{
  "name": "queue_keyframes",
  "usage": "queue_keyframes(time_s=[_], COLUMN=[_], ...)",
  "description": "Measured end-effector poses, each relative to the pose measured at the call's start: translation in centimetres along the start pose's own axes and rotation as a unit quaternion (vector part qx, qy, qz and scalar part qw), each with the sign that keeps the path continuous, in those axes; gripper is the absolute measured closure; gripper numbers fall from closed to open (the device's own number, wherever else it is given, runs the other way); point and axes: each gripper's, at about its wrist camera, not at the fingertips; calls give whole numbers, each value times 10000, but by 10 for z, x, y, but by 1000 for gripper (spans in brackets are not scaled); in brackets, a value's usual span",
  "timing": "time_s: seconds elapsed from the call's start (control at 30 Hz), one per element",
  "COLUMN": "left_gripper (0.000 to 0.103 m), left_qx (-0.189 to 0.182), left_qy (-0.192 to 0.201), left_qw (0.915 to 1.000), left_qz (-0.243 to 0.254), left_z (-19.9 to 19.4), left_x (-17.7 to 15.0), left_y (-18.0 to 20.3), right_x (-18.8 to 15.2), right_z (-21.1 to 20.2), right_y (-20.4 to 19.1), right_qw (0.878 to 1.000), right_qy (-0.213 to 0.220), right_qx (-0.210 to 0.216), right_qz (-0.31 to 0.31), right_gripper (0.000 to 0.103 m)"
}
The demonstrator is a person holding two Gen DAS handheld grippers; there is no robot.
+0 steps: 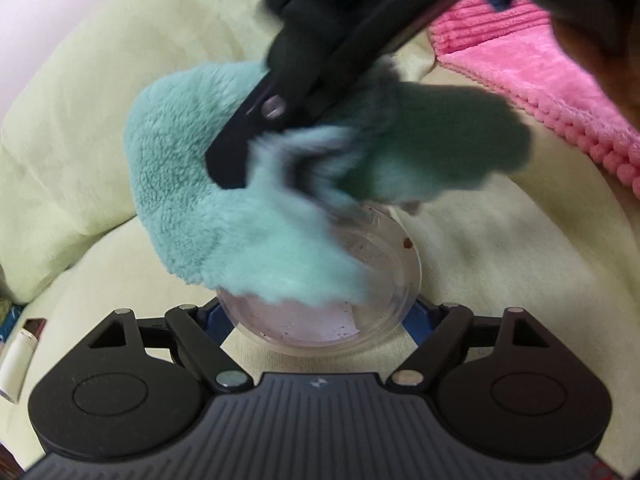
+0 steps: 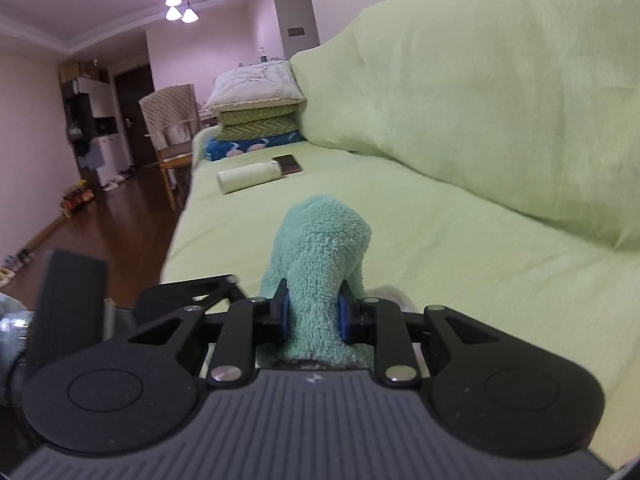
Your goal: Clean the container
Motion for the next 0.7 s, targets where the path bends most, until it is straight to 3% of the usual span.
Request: queue_keyframes(time_s=[0.27,0.37,0.47,0.6,0.7], left_gripper=[21,21,20,16,16], left_qx=[16,-28,-443,-1067,-1309], left_qy=[32,35,-28,-126,-192], left_qw=[10000,10000,9979,9866,9777], left_qz=[30,-23,-468,-1224,-1632], left_z=[1,1,7,14,18], left_x=[-2,-3,8,15,15], left_y=[1,-1,-14,-37,-50], right_x=[-7,-9,-10,-9,-8], right_z=[6,1,-2,-4,-9], right_y=[17,27,33,36,38], right_qw=[9947,9943,9938,9928,9914], right_qy=[203,282,329,327,289], right_qx=[-1009,-949,-842,-767,-642], right_qz=[-14,383,644,857,1105], right_gripper=[84,84,84,83,83])
Point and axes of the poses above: each gripper's, at about its wrist camera, not at the fingertips, and z roughly the way its jaws point, y to its right, x to its top, and after that the axes turned 7 degrees about x, right-handed
